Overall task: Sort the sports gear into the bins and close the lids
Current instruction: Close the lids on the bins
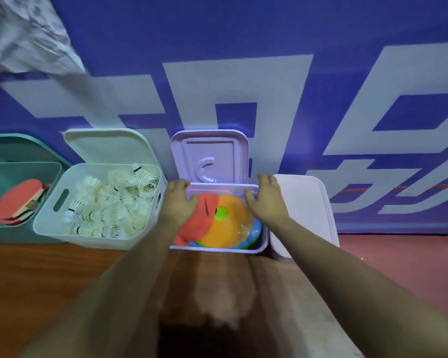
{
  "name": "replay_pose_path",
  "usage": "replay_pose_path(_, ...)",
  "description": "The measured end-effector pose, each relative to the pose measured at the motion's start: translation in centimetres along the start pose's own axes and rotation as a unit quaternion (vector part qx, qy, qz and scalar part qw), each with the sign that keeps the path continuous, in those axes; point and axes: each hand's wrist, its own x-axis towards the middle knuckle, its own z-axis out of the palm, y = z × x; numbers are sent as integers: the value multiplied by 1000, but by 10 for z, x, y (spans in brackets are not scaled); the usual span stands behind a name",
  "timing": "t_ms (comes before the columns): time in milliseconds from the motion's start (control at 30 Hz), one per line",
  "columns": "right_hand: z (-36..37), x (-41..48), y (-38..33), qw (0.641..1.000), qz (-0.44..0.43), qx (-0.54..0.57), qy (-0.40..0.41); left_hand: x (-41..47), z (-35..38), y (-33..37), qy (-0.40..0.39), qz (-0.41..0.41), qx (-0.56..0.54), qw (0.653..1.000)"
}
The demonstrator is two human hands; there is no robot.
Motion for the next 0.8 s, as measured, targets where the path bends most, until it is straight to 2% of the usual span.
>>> replay_pose_path(133,1,44,-32,998,21,49,31,41,-17,-4,-14,-11,-6,1000)
replay_pose_path(267,7,77,-52,989,54,134,31,78,-23,-9,-63,-23,-42,997)
replay_pose_path(400,16,89,-58,978,83,190,33,101,-21,-18,-79,-25,-60,995)
replay_pose_path(533,17,82,-62,959,91,263,52,98,-24,-23,-37,-3,-126,991)
replay_pose_path(700,7,59,-70,915,96,384,82,69,-42,-12,61,80,-170,980)
replay_pose_path(800,-1,45,-75,895,136,419,67,50,-57,-3,99,122,-199,967)
